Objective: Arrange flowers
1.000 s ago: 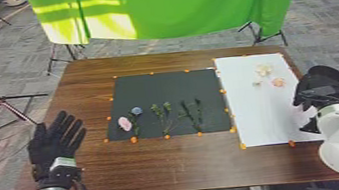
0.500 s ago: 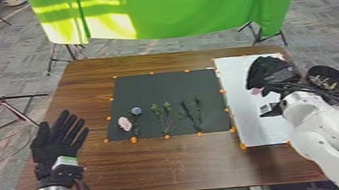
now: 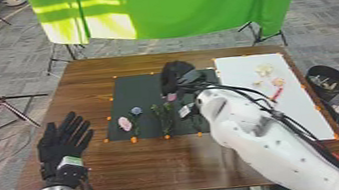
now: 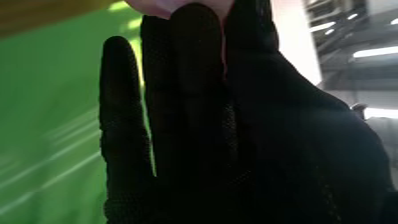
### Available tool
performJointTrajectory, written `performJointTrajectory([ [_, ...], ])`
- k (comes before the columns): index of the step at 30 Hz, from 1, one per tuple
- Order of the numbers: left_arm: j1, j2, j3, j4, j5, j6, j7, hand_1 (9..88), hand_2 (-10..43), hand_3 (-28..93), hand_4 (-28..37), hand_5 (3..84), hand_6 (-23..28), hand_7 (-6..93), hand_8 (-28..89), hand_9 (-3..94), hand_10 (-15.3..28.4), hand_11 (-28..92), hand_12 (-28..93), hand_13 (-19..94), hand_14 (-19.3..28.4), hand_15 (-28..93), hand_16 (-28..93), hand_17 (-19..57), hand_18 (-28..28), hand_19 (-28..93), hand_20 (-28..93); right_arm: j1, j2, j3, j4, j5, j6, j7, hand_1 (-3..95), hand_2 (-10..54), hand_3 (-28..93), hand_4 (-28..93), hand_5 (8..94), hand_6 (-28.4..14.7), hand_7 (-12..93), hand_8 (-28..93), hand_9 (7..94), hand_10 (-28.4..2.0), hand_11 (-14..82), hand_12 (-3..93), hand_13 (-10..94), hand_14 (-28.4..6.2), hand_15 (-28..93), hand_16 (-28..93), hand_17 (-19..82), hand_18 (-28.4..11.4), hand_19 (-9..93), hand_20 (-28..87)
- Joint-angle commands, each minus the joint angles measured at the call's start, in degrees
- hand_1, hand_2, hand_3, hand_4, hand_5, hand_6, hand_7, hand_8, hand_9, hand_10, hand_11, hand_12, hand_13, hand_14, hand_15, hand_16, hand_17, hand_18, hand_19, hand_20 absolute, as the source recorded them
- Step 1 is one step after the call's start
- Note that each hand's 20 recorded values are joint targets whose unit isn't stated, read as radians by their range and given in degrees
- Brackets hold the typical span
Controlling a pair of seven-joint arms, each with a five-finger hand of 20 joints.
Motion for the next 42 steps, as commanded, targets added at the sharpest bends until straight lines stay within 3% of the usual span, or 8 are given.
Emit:
performJointTrajectory([
  [1, -2.5, 0.95, 1.41, 0.34, 0.44, 1.03, -0.98, 22.7, 14.5, 71, -28.3, 40.9, 9.9, 14.0, -8, 31.6, 15.9, 25, 12, 22, 16.4, 39, -6, -6.5, 14.9, 34, 10, 5.8, -4.5, -5.0, 6.1, -7.7, -7.7, -1.0, 57.7, -9.5, 79, -28, 81.2, 2.7, 28, -1, 91.2, -8.9, 10.9, 45.2, 69, -4.2, 26, 44, 24, -15.4, 52, 22],
  [8, -1.6, 1.15, 0.85, -0.11, 0.0, 1.79, -0.82, 22.8, 14.7, 71, -28.3, 41.1, 9.8, 14.6, -8, 32.3, 16.1, 26, 12, 23, 16.5, 40, -6, -6.5, 14.9, 34, 10, 5.5, -4.6, -5.3, 5.8, -9.6, -7.6, -1.0, 57.8, -9.5, 79, -28, 80.8, 3.0, 28, -1, 91.0, -8.8, 11.0, 45.1, 68, -4.4, 26, 44, 24, -15.5, 53, 23],
  [17, -1.5, 0.99, 0.54, 0.31, 0.0, 1.23, -1.2, 22.9, 15.0, 71, -28.3, 41.4, 9.9, 14.9, -8, 32.3, 16.1, 26, 12, 23, 16.5, 40, -7, -6.4, 14.9, 34, 10, 4.6, -5.1, -5.0, 5.6, -10.6, -12.8, -0.8, 55.9, -9.5, 79, -28, 76.1, 2.9, 28, -2, 87.6, -7.6, 11.9, 44.8, 65, -5.0, 27, 42, 22, -16.4, 52, 23],
  [20, -1.4, 1.0, 0.52, 0.05, -0.79, 1.15, -0.98, 22.9, 15.0, 71, -28.3, 41.4, 9.9, 15.0, -8, 32.3, 16.1, 26, 12, 23, 16.5, 40, -7, -6.4, 14.9, 34, 10, 4.6, -5.1, -5.0, 5.9, -10.9, -13.6, 0.6, 55.9, -9.5, 79, -28, 75.2, 3.0, 28, -2, 87.0, -7.5, 11.9, 44.4, 65, -5.0, 27, 42, 21, -16.8, 52, 23],
  [21, -1.4, 0.9, 0.4, 0.07, -0.61, 1.12, -1.45, 22.9, 15.0, 71, -28.3, 41.4, 9.9, 15.0, -8, 32.3, 16.0, 26, 12, 23, 16.5, 40, -7, -6.4, 14.9, 34, 10, 4.5, -5.0, -4.8, 5.8, -10.9, -14.0, 0.8, 56.2, -9.5, 78, -28, 75.1, 2.9, 28, -2, 86.9, -7.6, 11.9, 44.3, 65, -5.1, 27, 42, 21, -16.8, 52, 23],
  [28, -1.3, 0.76, 0.23, 0.29, -0.57, 0.9, -1.2, 22.9, 15.0, 71, -28.3, 41.3, 9.7, 15.0, -8, 32.4, 15.8, 26, 12, 22, 16.4, 41, -7, -6.5, 14.9, 35, 10, 4.3, -4.7, -4.2, 4.8, -9.6, -14.4, 1.2, 53.9, -9.5, 78, -28, 69.1, 2.7, 22, -4, 85.2, -7.7, 12.6, 44.1, 63, -5.9, 29, 40, 20, -17.4, 52, 23],
  [32, -1.2, 0.76, 0.3, 0.21, -0.47, 0.87, -1.29, 22.9, 15.1, 71, -28.3, 41.3, 9.7, 15.1, -8, 32.4, 15.8, 26, 12, 22, 16.5, 41, -7, -6.4, 14.9, 35, 9, 4.1, -4.6, -3.7, 4.2, -9.2, -14.8, 1.4, 51.4, -9.5, 78, -28, 65.7, 2.5, 19, -13, 84.0, -7.9, 13.6, 44.1, 62, -7.1, 34, 35, 19, -17.6, 51, 23],
  [42, -0.8, 0.69, 0.0, 0.14, -0.42, 0.86, -1.09, 23.0, 14.9, 72, -28.3, 41.3, 9.8, 15.0, -8, 32.3, 15.8, 26, 12, 22, 16.4, 41, -7, -6.4, 14.9, 35, 9, 3.9, -3.8, -2.1, 2.9, -8.1, -15.8, 2.6, 49.6, -9.5, 78, -28, 63.5, 2.0, 18, -14, 83.1, -8.5, 17.5, 46.4, 61, -8.1, 39, 32, 18, -18.1, 51, 23],
])
